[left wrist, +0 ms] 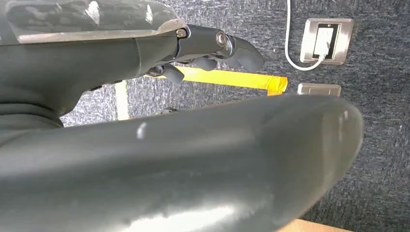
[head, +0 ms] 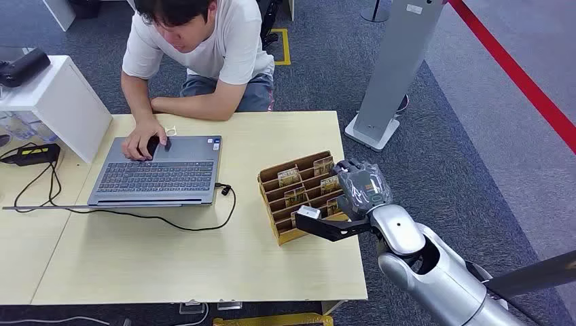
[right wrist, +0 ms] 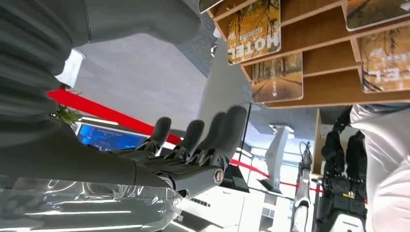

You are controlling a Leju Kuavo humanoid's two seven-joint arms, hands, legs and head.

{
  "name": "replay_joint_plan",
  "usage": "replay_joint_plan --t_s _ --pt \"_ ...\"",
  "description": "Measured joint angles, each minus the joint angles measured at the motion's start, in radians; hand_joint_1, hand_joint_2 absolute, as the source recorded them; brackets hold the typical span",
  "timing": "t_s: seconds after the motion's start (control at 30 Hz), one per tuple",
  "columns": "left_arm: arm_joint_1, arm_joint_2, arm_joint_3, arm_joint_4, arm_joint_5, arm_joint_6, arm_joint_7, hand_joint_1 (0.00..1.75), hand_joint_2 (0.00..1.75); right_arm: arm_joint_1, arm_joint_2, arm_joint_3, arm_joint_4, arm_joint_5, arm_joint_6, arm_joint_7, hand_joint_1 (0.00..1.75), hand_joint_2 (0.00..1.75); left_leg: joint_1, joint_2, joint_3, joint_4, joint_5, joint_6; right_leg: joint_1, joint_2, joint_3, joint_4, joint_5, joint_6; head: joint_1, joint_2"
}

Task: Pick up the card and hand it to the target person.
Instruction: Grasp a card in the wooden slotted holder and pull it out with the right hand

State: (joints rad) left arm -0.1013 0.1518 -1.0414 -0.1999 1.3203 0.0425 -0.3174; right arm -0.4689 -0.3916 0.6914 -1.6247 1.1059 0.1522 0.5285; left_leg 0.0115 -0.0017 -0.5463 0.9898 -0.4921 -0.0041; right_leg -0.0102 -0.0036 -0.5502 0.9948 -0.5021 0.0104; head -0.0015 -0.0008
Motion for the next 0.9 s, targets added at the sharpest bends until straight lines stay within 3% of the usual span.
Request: replay_joint_plan --t_s 0.9 --pt "0.000 0.000 0.000 0.000 0.000 0.011 0.002 0.00 0.00 -0.010 -0.017 0.083 0.137 -0.087 -0.064 0.009 0.72 1.75 0.000 0.000 0.000 0.000 0.000 0.000 0.000 0.000 0.000 0.000 0.000 0.000 0.001 0.000"
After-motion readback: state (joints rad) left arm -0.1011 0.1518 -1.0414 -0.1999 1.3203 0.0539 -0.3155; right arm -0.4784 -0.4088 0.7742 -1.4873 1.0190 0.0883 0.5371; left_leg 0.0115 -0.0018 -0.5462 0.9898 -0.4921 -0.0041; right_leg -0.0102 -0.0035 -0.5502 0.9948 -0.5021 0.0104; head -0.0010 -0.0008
